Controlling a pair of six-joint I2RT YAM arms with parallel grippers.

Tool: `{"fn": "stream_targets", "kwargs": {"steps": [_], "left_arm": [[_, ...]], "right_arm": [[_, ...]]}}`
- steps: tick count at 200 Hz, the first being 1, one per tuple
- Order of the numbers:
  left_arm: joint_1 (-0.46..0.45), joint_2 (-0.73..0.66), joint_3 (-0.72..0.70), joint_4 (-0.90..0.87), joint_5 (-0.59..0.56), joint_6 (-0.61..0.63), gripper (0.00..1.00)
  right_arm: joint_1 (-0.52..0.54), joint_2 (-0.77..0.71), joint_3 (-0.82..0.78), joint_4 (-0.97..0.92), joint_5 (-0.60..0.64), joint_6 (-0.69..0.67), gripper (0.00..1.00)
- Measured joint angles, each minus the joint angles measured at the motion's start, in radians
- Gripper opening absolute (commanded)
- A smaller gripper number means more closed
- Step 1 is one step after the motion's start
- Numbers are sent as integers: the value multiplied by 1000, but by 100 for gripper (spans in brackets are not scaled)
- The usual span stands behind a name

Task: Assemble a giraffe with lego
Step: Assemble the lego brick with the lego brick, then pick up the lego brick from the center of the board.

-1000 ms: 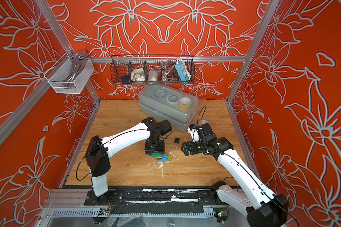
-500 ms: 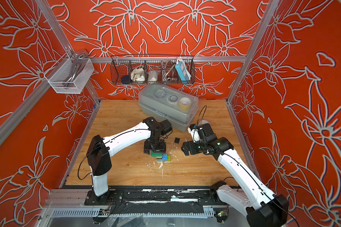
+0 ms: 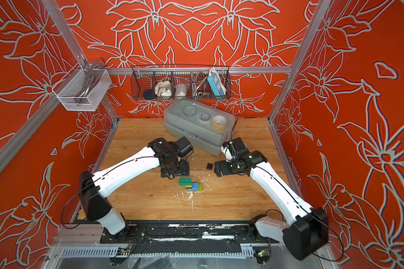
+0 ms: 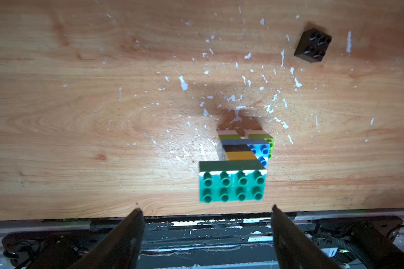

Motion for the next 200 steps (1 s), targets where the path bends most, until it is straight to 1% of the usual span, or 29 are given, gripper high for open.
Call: {"fn": "stream_targets", "kwargs": {"steps": [21,41,72,90,121,161,200], "left_arm": [[27,-94,-74,25,-26,5,84],[40,-145,-134,53,-39,17,84],[64,-211,-223,84,-34,36,84],[90,-240,-257,98,-28,45,83],[124,-259,-286,118,-12,61,83],[146,-259,-296,137,10,72,82],[165,-267,-307,140,16,86,81]], "right_arm": [[0,184,76,45,7,31,97],[2,331,129,70,9,63,96],[26,472,201,85,24,103,95],[42,518,236,89,32,125,93],[55,566,270,88,47,144,86],[60,609,273,90,72,150,79],[71,639,273,101,73,155,69]]}}
